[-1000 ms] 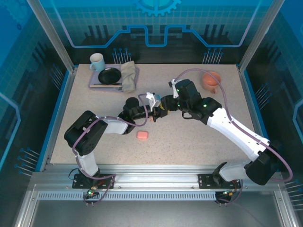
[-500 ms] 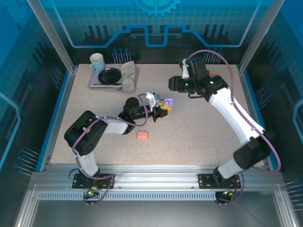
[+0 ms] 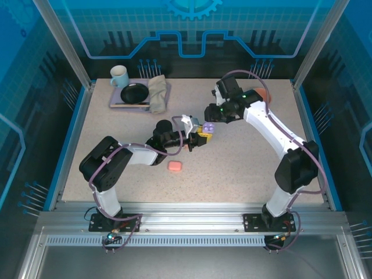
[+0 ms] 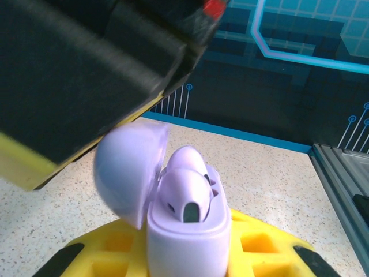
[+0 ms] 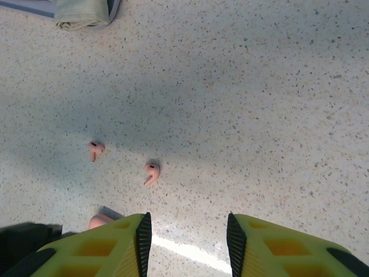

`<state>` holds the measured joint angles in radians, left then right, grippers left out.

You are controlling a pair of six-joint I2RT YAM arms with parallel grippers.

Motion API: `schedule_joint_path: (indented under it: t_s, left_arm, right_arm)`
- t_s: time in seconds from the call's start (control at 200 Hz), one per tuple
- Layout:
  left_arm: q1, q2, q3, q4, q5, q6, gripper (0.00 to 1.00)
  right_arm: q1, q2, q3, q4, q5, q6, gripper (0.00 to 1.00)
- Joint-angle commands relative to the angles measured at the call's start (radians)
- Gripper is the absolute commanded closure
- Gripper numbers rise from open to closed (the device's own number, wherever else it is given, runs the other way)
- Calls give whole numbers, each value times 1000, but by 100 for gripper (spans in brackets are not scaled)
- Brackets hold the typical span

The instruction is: Insert the wireless bluetooth earbuds into the charging case

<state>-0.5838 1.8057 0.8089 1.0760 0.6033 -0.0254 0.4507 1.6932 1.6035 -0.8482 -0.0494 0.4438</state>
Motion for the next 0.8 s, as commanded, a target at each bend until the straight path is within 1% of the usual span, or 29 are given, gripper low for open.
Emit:
schedule_joint_path:
  t_s: [0.0, 0.18, 0.255, 0.305, 0.35, 0.415, 0.475, 0.53, 0.59, 0.64, 0.72, 0.795]
  left_arm:
    - [4, 4, 57, 40, -45, -30, 100]
    - [4, 20, 87, 9, -56, -50, 100]
    - [5, 31, 110, -37, -58, -68, 100]
    - [6, 47, 138, -83, -62, -95, 100]
    - [3, 69, 172, -128, -66, -149, 100]
    - [1, 115, 234, -189, -79, -265, 100]
    - [-5, 165, 312, -285, -96, -381, 100]
    - [-10, 221, 395, -395, -82, -484, 100]
    - [-16, 283, 503, -524, -75, -573, 100]
    - [-21, 332, 571, -577, -62, -649, 100]
    - [-22, 396, 649, -671, -91, -779, 100]
    - [-22, 444, 729, -781, -90, -852, 100]
  right_arm:
    - [47, -85, -85, -65, -32, -12, 59]
    - [66, -183, -207, -39, 2, 35, 60]
    - [35, -219, -232, -35, 58, 69, 58]
    - [-10, -246, -258, -21, 88, 103, 57]
    - [-62, -273, -289, -3, 102, 136, 56]
    - [-142, -298, -335, 22, 91, 166, 55]
    - [-198, -310, -369, 46, 84, 178, 55]
    - [-234, -314, -391, 55, 81, 186, 55]
    - [-253, -311, -409, 69, 76, 186, 55]
    - [-260, -302, -414, 70, 73, 186, 55]
    - [-261, -288, -421, 76, 73, 188, 55]
    - [-262, -284, -434, 87, 69, 192, 55]
